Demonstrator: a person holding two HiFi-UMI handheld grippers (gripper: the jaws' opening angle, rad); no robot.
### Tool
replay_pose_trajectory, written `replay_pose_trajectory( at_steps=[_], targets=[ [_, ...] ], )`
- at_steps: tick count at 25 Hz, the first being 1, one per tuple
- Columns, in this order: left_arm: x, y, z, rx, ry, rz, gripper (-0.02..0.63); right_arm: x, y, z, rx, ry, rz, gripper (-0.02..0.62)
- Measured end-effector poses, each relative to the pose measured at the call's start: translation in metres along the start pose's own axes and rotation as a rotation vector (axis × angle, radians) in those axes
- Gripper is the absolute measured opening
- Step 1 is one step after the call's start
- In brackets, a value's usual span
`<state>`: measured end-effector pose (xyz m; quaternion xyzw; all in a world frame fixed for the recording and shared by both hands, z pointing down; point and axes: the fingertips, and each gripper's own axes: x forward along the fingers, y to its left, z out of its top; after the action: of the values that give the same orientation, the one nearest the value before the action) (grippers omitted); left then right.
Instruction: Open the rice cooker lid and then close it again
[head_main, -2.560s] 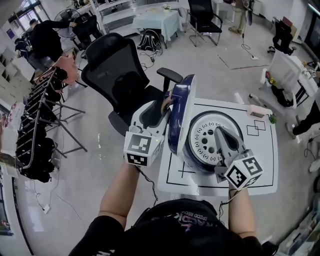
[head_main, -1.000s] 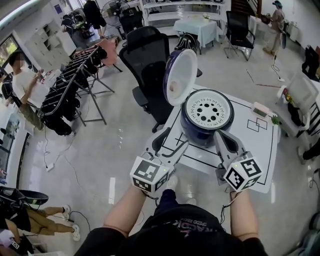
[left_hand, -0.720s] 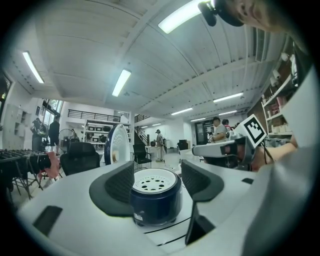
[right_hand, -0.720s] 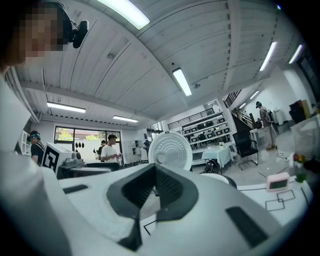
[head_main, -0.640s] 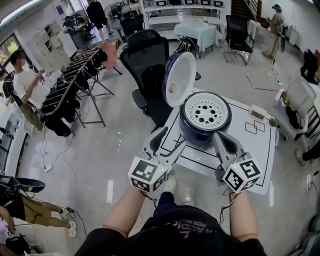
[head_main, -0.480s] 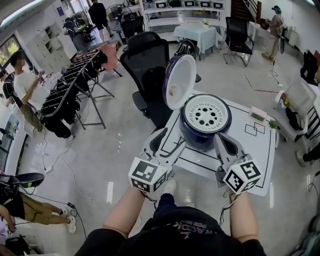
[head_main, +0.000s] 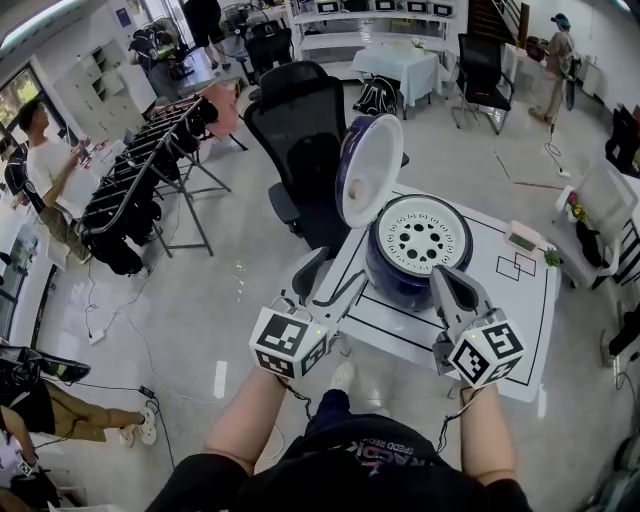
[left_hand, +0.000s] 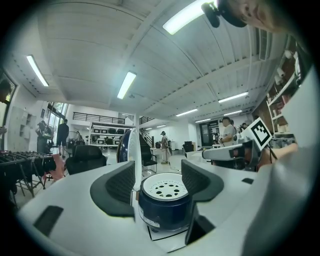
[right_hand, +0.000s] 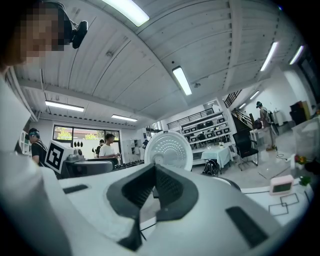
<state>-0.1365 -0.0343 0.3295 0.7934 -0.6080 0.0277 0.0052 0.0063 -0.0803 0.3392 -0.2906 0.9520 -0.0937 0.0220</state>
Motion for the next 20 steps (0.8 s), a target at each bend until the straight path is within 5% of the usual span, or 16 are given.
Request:
replay_pose_trajectory(
  at_steps=[20],
  targets=[
    [0.048, 0.13, 0.022, -0.068, -0.05, 0.088, 0.279, 0.084, -0.024, 0.015, 0.0, 0.006, -0.049, 0.002]
  ],
)
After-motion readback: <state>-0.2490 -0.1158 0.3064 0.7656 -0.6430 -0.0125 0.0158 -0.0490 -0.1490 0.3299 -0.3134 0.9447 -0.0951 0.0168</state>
